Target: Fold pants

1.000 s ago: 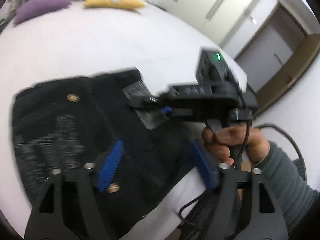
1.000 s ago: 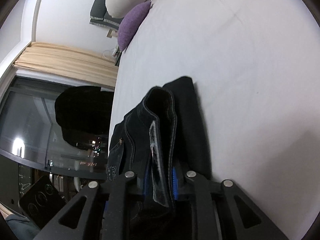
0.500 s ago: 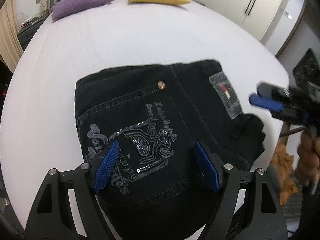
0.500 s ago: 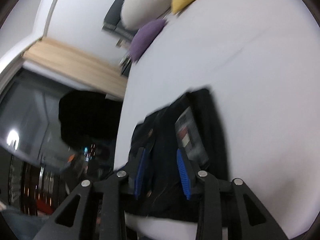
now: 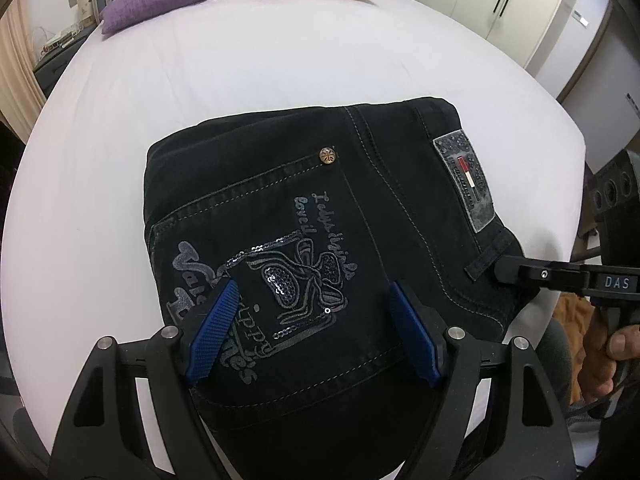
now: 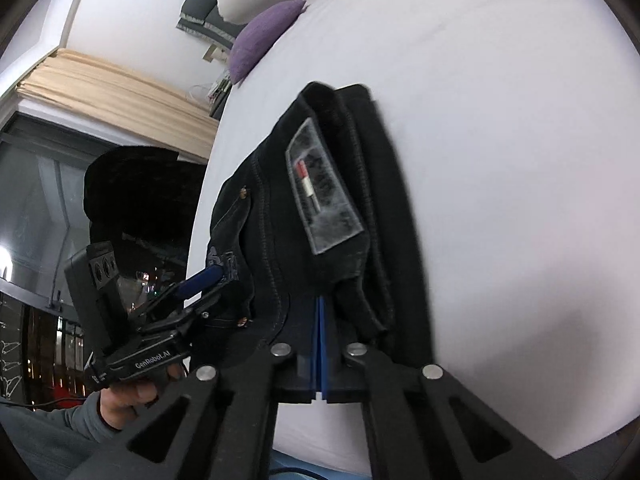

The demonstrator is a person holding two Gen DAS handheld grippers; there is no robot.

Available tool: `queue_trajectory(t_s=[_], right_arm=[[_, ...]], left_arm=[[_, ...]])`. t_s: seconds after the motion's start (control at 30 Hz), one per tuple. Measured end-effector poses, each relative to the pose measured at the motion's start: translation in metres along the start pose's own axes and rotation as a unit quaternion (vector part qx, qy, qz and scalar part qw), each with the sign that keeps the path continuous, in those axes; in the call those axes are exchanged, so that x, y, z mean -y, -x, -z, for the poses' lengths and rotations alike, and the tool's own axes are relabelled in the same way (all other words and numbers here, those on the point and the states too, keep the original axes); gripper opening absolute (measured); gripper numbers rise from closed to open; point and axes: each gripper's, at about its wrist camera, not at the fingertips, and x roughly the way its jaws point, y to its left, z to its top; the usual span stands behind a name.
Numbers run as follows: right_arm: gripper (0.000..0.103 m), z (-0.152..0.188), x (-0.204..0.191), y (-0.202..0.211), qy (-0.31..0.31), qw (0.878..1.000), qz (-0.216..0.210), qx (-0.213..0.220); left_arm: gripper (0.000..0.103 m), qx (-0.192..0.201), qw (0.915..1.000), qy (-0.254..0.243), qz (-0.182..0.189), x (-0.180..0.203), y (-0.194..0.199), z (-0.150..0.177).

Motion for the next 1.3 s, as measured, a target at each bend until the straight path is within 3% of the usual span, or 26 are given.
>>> queue_trajectory(t_s=[0.17, 0.23, 0.37, 0.47, 0.6, 0.63, 0.7, 0.83, 0.87, 0.9, 0.93, 0.97, 1.03, 1.1, 1.3], right_arm=[[0.000, 0.000, 0.012, 0.021, -0.014, 0.999, 0.028, 0.016], [0.011, -0.008, -0.001, 0.030, -0.001, 0.998, 0.052, 0.030], [0.011, -0.033, -0.027, 0.037, 0.020, 0.998, 0.028, 0.057], [0.011, -0.053, -0.048, 0.018, 0.042, 0.998, 0.013, 0.046], [0.028, -0.068, -0.033, -0.024, 0.022, 1.000, 0.016, 0.012], [0.025, -0.069, -0.022, -0.033, 0.014, 1.000, 0.019, 0.004], [0.000, -0.067, -0.008, -0.032, 0.015, 1.000, 0.012, 0.017], [0.000, -0.053, 0.008, -0.010, 0.006, 1.000, -0.001, 0.028], [0.004, -0.051, 0.008, -0.001, 0.011, 0.999, 0.021, 0.036], [0.021, -0.048, 0.010, 0.011, 0.008, 0.998, 0.048, 0.045], [0.030, -0.046, 0.013, 0.021, 0.001, 0.997, 0.055, 0.051], [0.037, -0.043, 0.016, 0.029, -0.004, 0.997, 0.052, 0.058], [0.042, -0.039, 0.017, 0.046, -0.009, 0.997, 0.036, 0.071], [0.060, -0.040, 0.017, 0.050, -0.016, 0.997, 0.021, 0.067], [0.071, -0.044, 0.017, 0.027, -0.018, 1.000, 0.020, 0.016]], left_arm=[[0.076, -0.002, 1.0000, -0.002, -0.002, 0.005, -0.002, -0.001], [0.076, -0.003, 1.0000, -0.001, -0.005, 0.004, -0.005, 0.000], [0.077, -0.003, 1.0000, -0.001, -0.006, 0.005, -0.007, 0.001], [0.077, -0.002, 1.0000, 0.003, 0.000, 0.003, -0.005, 0.000], [0.077, 0.013, 0.9985, 0.042, 0.034, -0.011, 0.007, -0.001], [0.077, 0.020, 0.9977, 0.052, 0.040, -0.017, 0.012, -0.001], [0.077, 0.041, 0.9964, 0.066, 0.035, -0.032, 0.026, -0.001], [0.077, 0.054, 0.9922, 0.109, 0.025, -0.070, 0.037, 0.005], [0.077, 0.054, 0.9911, 0.120, 0.022, -0.079, 0.038, 0.007], [0.077, 0.050, 0.9904, 0.127, 0.022, -0.086, 0.037, 0.010], [0.077, 0.043, 0.9897, 0.135, 0.022, -0.093, 0.037, 0.011], [0.077, 0.032, 0.9887, 0.144, 0.026, -0.101, 0.032, 0.016], [0.077, 0.013, 0.9858, 0.163, 0.041, -0.113, 0.021, 0.023], [0.077, 0.001, 0.9810, 0.183, 0.064, -0.120, 0.013, 0.029], [0.081, -0.011, 0.9681, 0.214, 0.129, -0.124, -0.001, 0.033]])
